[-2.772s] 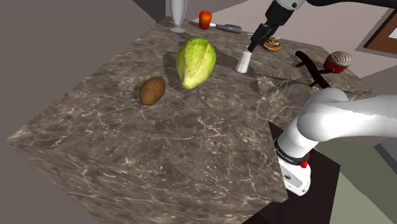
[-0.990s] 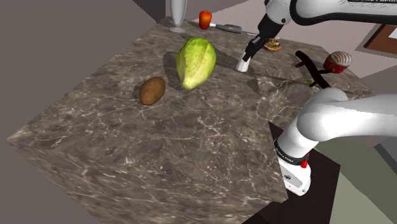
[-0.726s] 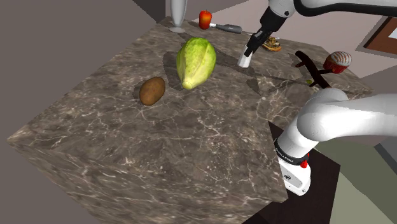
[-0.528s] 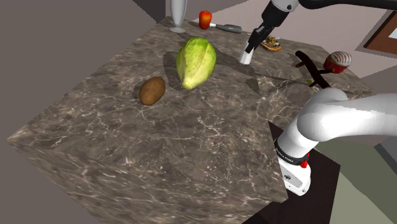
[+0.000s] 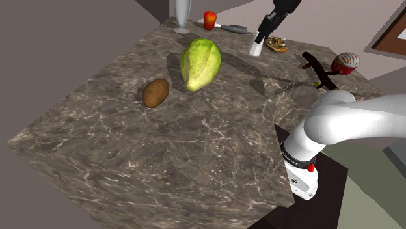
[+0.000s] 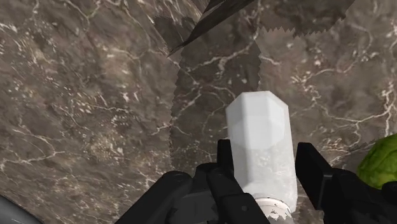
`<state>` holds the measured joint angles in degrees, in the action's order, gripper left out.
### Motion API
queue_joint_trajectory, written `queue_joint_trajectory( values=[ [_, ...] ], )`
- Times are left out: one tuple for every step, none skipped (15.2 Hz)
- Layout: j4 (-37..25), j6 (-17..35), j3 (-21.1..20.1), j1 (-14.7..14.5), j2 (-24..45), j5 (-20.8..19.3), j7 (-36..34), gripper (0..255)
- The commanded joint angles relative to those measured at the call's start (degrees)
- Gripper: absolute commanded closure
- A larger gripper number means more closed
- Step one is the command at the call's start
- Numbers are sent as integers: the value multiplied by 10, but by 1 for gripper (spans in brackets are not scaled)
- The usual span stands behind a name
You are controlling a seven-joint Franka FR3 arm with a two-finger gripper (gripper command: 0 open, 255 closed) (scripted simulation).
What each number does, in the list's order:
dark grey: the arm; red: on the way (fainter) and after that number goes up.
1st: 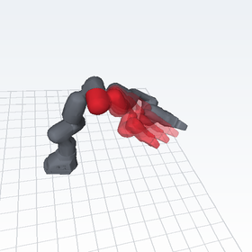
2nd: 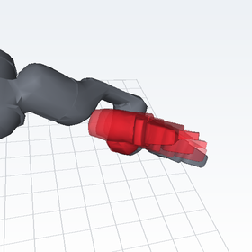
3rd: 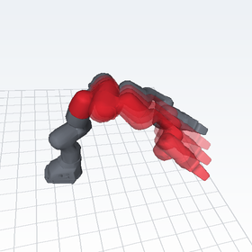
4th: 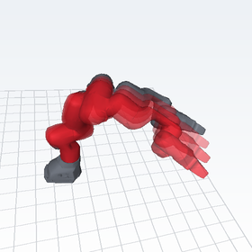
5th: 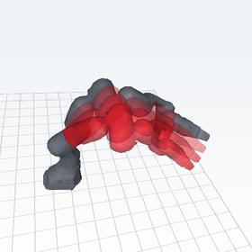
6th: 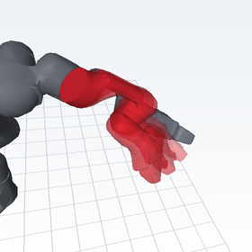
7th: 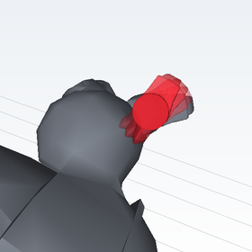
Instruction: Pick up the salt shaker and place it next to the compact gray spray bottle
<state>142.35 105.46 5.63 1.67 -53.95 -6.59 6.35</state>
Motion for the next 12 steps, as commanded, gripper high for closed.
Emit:
queue_joint_trajectory(
  values=[
    [-20, -14, 0, -1, 6, 1, 1, 255],
    [-29, -20, -1, -1, 9, 1, 2, 255],
    [-38, -27, -1, -1, 12, 2, 2, 255],
    [-48, -33, -2, -2, 15, 3, 2, 255],
    [-57, -40, -2, -2, 17, 3, 3, 255],
    [-67, -46, -2, -2, 20, 4, 3, 255],
    [-76, -53, -3, -2, 24, 4, 3, 255],
    [-86, -59, -3, -3, 27, 5, 4, 255],
    [-96, -65, -4, -3, 30, 5, 4, 255],
    [-105, -72, -4, -3, 33, 6, 4, 255],
    [-115, -78, -4, -4, 37, 6, 5, 255],
    [-125, -85, -5, -4, 40, 7, 5, 255]
  ],
)
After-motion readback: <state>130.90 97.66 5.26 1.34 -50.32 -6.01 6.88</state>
